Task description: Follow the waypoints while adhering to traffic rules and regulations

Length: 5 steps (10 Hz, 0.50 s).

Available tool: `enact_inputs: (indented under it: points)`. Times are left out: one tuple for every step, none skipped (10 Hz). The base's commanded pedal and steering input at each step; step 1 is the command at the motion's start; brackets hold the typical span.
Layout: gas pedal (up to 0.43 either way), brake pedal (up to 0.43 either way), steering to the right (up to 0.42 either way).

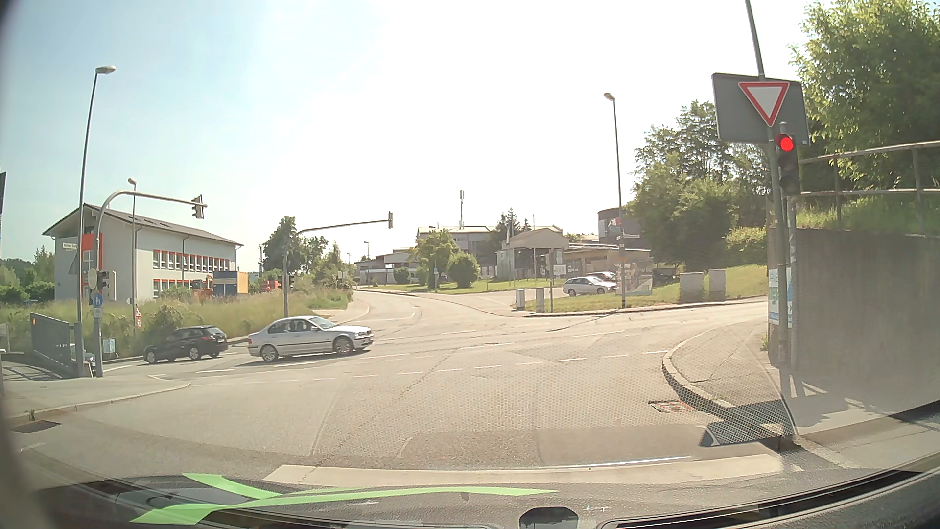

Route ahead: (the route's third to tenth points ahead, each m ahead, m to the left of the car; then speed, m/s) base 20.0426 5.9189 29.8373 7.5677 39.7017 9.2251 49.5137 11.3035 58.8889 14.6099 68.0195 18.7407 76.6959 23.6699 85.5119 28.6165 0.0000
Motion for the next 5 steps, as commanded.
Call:
enact_inputs:
  points:
    - [0.0, 0.22, 0.003]
    - [0.0, 0.22, 0.003]
    - [0.0, 0.22, 0.002]
    - [0.0, 0.22, 0.002]
    - [0.0, 0.22, 0.002]
